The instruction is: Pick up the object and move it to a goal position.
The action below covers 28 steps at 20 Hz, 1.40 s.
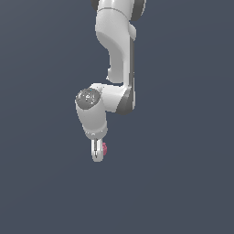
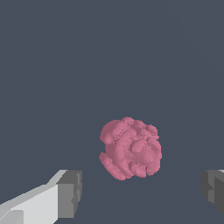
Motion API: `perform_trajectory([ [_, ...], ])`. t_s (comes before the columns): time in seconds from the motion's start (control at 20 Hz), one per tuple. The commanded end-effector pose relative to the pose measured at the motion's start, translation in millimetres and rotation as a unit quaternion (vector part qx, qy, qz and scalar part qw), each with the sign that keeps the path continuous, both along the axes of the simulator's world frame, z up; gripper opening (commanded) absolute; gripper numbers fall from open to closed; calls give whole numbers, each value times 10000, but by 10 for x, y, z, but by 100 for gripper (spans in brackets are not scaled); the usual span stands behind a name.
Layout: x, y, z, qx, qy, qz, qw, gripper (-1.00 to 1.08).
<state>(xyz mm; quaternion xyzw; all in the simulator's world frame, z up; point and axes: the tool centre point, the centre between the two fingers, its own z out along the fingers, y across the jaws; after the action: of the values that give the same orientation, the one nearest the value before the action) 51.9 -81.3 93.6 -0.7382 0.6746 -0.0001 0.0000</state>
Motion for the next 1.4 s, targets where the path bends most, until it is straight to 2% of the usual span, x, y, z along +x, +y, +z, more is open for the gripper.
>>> perform_trajectory([
  [0.0, 6, -10, -15, 0, 0, -122, 9999, 100],
  [0.4, 6, -14, -59, 0, 2, -163, 9999, 100],
  [0.85, -6, -15, -476, 1, 2, -185, 9998, 100],
  [1.1, 8, -15, -524, 1, 1, -186, 9998, 100],
  [1.15, 8, -15, -524, 1, 1, -186, 9998, -100],
  [1.35, 8, -15, -524, 1, 1, -186, 9998, -100],
])
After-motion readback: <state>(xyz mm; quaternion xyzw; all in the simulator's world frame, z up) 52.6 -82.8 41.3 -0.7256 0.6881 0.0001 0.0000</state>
